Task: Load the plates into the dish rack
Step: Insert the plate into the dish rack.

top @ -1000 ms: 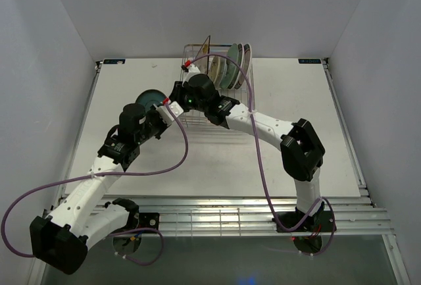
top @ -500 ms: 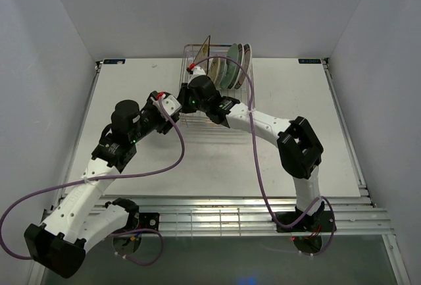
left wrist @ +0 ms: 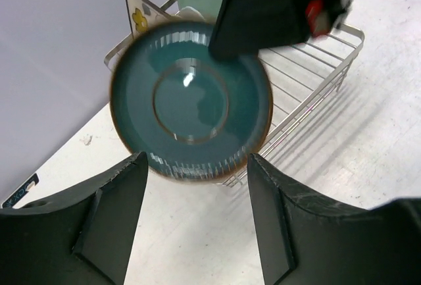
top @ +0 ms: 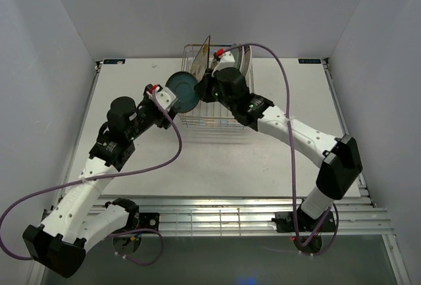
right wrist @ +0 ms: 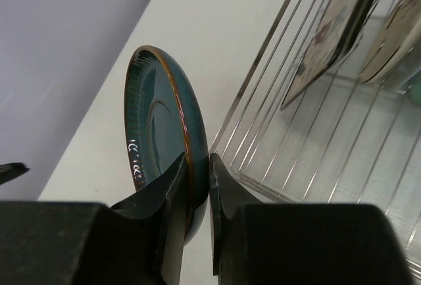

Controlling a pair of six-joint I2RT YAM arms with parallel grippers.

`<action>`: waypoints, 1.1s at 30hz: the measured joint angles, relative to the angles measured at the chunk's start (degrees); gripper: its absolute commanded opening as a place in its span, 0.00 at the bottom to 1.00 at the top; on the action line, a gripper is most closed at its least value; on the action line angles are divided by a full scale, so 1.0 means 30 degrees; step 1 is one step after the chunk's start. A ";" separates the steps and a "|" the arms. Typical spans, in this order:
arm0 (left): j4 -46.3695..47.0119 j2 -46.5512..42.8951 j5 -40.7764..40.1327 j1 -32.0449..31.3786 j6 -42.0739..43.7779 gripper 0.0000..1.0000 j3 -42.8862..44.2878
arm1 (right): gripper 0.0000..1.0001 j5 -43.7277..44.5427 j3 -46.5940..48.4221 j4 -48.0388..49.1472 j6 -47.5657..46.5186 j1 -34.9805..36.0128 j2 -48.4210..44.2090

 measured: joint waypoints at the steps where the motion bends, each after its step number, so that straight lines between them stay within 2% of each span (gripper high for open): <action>1: 0.0073 0.0058 -0.0015 0.0000 -0.0124 0.72 0.0073 | 0.08 0.0350 -0.0036 0.0000 -0.0189 -0.0080 -0.0641; 7: 0.0284 0.1370 0.0007 0.0000 -0.0736 0.73 0.1275 | 0.08 0.2980 -0.0051 0.0007 -0.1501 -0.0328 -0.3293; 14: 0.0495 0.5501 0.0073 -0.0007 -0.1610 0.74 0.4568 | 0.08 0.5931 -0.1035 -0.0321 -0.2623 -0.0350 -0.4313; 25: -0.0393 1.3245 -0.0503 -0.0007 -0.3016 0.74 1.2429 | 0.08 0.9581 -0.2222 -0.0998 -0.3810 -0.0474 -0.5646; 33: -0.1749 1.8149 -0.1027 -0.0007 -0.3490 0.74 1.7544 | 0.08 1.1060 -0.2149 -0.0896 -0.4670 -0.0590 -0.5748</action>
